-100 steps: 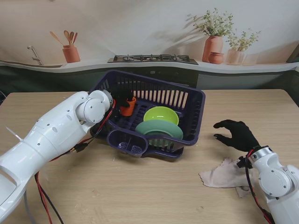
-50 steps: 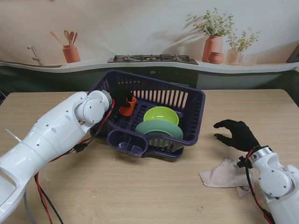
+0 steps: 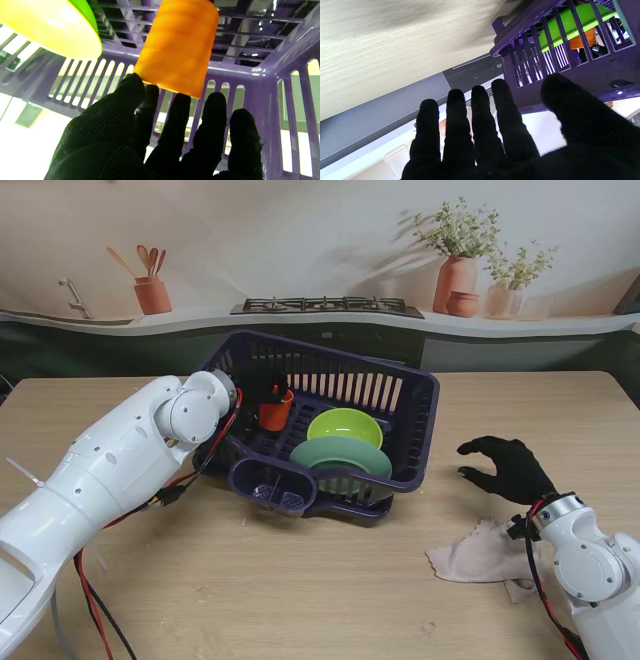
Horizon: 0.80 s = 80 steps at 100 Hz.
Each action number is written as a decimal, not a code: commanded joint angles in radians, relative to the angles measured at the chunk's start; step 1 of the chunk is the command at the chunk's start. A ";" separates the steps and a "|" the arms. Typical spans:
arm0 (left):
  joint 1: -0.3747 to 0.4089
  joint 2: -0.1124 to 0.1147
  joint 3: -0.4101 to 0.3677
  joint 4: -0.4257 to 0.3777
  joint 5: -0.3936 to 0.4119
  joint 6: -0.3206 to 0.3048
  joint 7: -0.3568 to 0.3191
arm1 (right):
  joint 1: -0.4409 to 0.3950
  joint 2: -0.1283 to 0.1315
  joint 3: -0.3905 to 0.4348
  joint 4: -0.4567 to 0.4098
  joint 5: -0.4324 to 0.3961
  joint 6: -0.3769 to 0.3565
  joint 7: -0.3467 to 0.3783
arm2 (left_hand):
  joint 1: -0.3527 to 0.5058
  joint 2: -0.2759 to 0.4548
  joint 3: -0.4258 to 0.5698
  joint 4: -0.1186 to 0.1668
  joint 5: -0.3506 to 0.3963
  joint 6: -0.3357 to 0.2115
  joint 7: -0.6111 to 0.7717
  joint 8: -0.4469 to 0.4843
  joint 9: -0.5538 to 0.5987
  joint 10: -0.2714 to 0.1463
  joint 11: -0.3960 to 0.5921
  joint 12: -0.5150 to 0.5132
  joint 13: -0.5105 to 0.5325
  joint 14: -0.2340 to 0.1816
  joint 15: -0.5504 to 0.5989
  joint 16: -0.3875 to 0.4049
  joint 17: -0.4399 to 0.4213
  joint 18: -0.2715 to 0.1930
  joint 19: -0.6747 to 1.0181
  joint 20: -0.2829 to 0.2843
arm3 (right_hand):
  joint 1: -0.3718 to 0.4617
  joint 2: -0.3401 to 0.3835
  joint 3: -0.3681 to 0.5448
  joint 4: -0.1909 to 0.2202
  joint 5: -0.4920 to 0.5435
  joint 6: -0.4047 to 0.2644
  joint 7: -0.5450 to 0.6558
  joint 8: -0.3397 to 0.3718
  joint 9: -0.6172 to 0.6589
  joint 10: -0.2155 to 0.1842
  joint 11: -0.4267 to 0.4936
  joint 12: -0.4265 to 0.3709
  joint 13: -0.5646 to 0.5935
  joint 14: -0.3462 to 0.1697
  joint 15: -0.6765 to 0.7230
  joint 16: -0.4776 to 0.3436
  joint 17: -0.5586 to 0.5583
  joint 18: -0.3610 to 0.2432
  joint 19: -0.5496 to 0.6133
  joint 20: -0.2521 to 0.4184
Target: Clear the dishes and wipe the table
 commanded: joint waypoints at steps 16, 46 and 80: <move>0.011 0.008 -0.033 -0.041 0.009 -0.021 -0.017 | 0.000 -0.001 0.000 0.000 -0.003 -0.007 0.012 | -0.028 0.033 0.039 0.028 -0.038 -0.001 -0.020 0.006 -0.061 -0.022 -0.024 -0.027 -0.058 -0.019 -0.034 -0.022 -0.038 -0.018 -0.045 -0.041 | -0.024 0.007 -0.003 0.020 0.001 -0.005 0.000 -0.004 -0.015 -0.018 -0.002 0.012 -0.024 -0.025 -0.020 -0.004 -0.015 -0.033 -0.017 0.017; 0.042 0.022 -0.099 -0.106 0.020 -0.063 -0.025 | 0.001 -0.001 0.001 0.001 -0.001 -0.013 0.012 | -0.035 0.042 0.040 0.026 -0.046 0.000 -0.025 0.014 -0.072 -0.027 -0.022 -0.027 -0.071 -0.027 -0.039 -0.023 -0.048 -0.038 -0.041 -0.059 | -0.025 0.007 -0.004 0.020 0.001 -0.005 0.000 -0.004 -0.016 -0.018 -0.003 0.011 -0.023 -0.026 -0.021 -0.004 -0.015 -0.033 -0.018 0.017; 0.084 0.032 -0.177 -0.185 0.000 -0.101 -0.041 | 0.001 -0.001 0.003 0.001 -0.001 -0.017 0.012 | -0.025 0.054 0.013 0.027 -0.047 -0.004 -0.022 0.019 -0.068 -0.030 -0.021 -0.027 -0.073 -0.030 -0.038 -0.022 -0.048 -0.049 -0.029 -0.068 | -0.024 0.007 -0.004 0.020 0.001 -0.004 -0.001 -0.005 -0.015 -0.017 -0.003 0.012 -0.024 -0.026 -0.021 -0.004 -0.014 -0.034 -0.018 0.018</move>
